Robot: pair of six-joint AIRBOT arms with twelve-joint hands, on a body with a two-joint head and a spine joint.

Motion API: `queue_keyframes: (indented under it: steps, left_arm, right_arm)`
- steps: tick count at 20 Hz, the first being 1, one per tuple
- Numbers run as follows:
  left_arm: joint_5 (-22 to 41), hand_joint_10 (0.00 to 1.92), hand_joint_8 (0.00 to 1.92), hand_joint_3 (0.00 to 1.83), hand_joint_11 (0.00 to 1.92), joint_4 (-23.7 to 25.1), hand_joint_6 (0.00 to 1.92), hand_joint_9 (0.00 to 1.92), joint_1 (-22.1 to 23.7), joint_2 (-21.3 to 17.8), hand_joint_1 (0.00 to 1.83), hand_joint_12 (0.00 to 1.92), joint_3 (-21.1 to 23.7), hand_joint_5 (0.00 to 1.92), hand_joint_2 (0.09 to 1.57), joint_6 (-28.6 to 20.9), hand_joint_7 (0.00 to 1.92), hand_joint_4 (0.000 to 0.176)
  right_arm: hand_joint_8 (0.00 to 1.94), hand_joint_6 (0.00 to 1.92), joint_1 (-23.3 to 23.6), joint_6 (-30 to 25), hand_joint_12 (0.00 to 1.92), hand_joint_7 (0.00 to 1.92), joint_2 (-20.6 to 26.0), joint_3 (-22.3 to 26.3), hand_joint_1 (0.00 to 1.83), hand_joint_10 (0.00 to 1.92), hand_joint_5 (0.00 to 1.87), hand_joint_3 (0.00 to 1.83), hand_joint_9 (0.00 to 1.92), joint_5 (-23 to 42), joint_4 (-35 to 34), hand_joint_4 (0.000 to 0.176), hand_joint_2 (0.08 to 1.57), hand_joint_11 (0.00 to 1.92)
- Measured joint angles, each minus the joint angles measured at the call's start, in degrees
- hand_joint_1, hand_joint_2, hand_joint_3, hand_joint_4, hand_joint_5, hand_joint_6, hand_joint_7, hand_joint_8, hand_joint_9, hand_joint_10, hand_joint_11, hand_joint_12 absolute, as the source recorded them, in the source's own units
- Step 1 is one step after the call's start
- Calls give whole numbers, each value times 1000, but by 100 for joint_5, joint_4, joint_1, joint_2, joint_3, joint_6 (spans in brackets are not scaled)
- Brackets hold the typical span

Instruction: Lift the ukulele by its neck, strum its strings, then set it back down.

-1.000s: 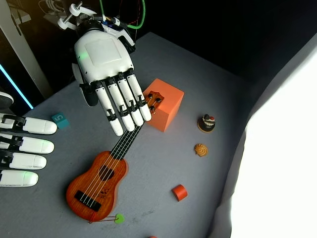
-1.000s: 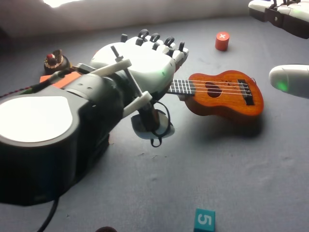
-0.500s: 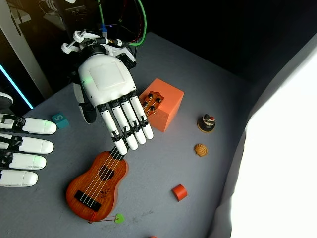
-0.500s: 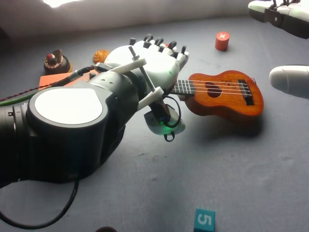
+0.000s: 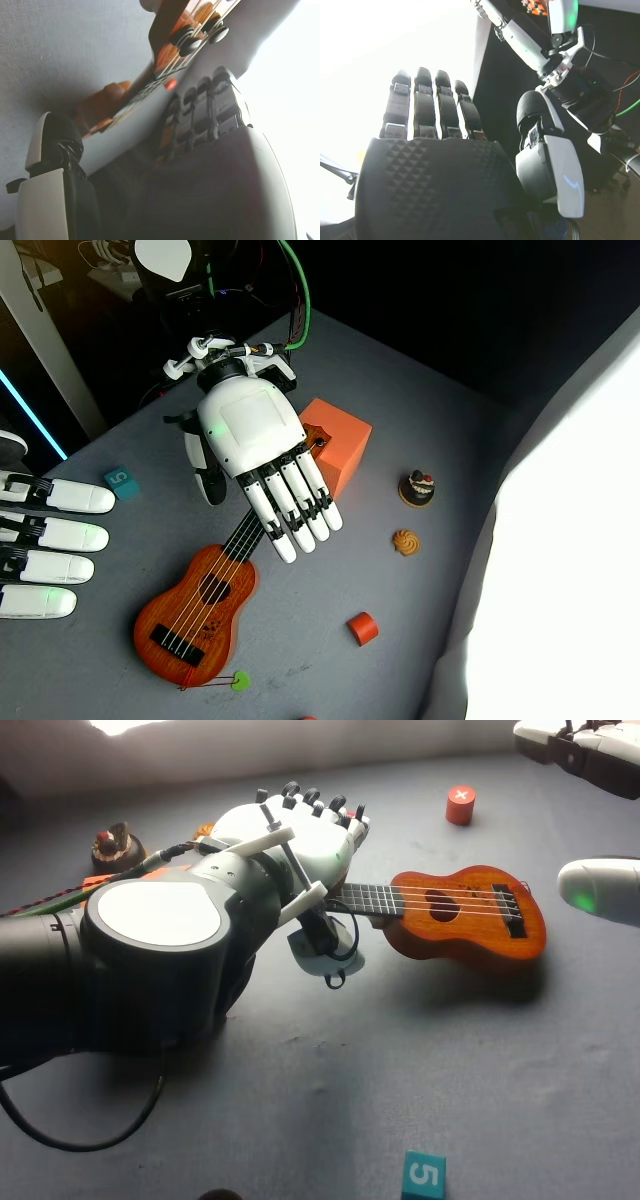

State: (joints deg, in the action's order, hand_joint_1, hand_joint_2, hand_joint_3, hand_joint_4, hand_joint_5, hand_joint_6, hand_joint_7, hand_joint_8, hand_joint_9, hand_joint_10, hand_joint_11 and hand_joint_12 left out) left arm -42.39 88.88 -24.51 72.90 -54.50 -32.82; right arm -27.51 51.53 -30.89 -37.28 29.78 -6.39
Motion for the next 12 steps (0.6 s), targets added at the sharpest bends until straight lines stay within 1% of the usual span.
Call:
queue_keyframes:
  steps: [1,3,5,6,8,9,10,11,12]
  left_arm:
    - [7,0,0,0,0,-52,0,0,-15,33,747,0,-70,0,1038,2,0,0]
    - [48,0,0,0,0,31,0,0,-68,57,734,0,-125,0,1047,0,0,0]
    - [105,0,0,4,0,22,0,0,-116,98,711,0,-203,0,1056,-2,0,0]
    - [116,0,0,0,0,72,0,0,-151,122,718,0,-229,0,1049,-7,0,0]
    - [146,0,0,4,0,63,0,0,-188,157,684,0,-295,0,1057,-26,0,0]
    - [162,0,0,4,0,111,0,0,-219,162,702,0,-332,0,1058,-24,0,0]
    - [164,0,0,1,0,114,0,0,-234,184,711,0,-376,0,1053,-28,0,0]
    - [155,0,0,0,0,153,0,0,-264,216,724,0,-444,0,1048,-37,0,0]
    - [160,0,0,0,0,142,0,0,-289,232,719,0,-479,0,1048,-44,0,0]
  right_arm:
    - [5,0,0,2,0,52,0,0,49,96,0,8,0,-4,-4,0,1330,0]
    - [25,17,0,2,15,114,0,0,149,106,39,0,20,-2,-2,0,1313,19]
    - [5,43,0,0,277,153,0,0,203,170,81,0,32,-4,-2,0,1299,0]
    - [1,42,0,0,306,146,0,0,191,172,75,0,23,-4,-2,0,1301,0]
    - [2,63,0,0,355,139,0,0,155,190,113,3,44,-4,-2,0,1313,0]
    - [1,62,0,0,363,138,0,0,154,192,108,3,45,-2,-2,0,1313,0]
    - [3,53,0,0,269,114,0,0,164,192,84,3,27,2,0,0,1315,0]
    - [1,49,0,0,222,98,-2,0,151,198,70,2,26,-2,-2,0,1317,0]
    - [7,60,0,0,302,125,0,0,197,224,93,0,57,0,0,0,1308,0]
